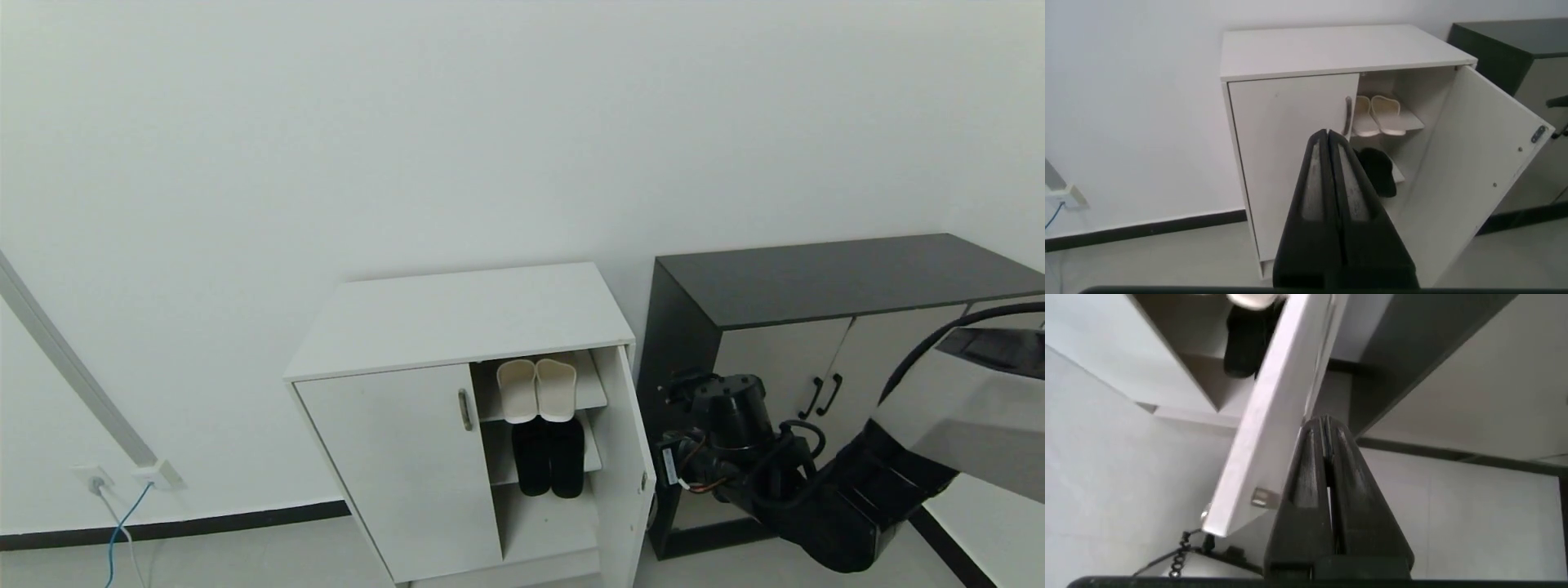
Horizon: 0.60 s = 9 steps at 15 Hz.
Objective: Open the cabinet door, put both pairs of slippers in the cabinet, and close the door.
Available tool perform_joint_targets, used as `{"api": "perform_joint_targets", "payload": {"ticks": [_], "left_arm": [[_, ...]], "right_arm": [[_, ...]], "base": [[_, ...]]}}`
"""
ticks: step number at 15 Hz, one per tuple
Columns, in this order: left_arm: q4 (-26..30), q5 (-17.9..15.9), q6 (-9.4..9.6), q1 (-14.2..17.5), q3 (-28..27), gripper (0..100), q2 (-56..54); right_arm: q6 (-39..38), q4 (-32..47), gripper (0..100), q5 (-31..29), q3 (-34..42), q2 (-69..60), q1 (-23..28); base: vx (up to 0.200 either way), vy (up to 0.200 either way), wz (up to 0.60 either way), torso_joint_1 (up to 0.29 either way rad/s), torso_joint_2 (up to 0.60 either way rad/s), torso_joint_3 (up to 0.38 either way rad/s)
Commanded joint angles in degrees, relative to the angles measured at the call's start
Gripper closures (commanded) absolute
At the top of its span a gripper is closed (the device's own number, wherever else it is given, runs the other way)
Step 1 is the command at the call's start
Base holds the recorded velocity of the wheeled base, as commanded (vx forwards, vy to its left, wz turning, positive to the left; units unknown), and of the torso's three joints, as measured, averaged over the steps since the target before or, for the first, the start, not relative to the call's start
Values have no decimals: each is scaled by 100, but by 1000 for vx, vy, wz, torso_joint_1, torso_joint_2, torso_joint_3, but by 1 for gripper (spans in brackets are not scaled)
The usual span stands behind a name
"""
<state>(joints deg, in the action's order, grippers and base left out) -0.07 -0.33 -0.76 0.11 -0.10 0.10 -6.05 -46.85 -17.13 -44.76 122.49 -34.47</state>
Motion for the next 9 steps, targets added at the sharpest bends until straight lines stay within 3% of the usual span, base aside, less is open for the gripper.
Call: {"api": "perform_joint_targets", "payload": {"ticks": [1,4,9], "left_arm": [[-1,-2,5,7,1,100,-1],[-1,-2,5,7,1,100,-1],[-1,-2,5,7,1,100,-1]], "right_arm": [[-11,-272,100,34,3,398,-165],[-11,-817,100,122,12,601,-420],[-19,-905,100,183,29,592,-569]], "base": [[0,0,0,0,0,0],[0,0,0,0,0,0],[0,0,0,0,0,0]]}}
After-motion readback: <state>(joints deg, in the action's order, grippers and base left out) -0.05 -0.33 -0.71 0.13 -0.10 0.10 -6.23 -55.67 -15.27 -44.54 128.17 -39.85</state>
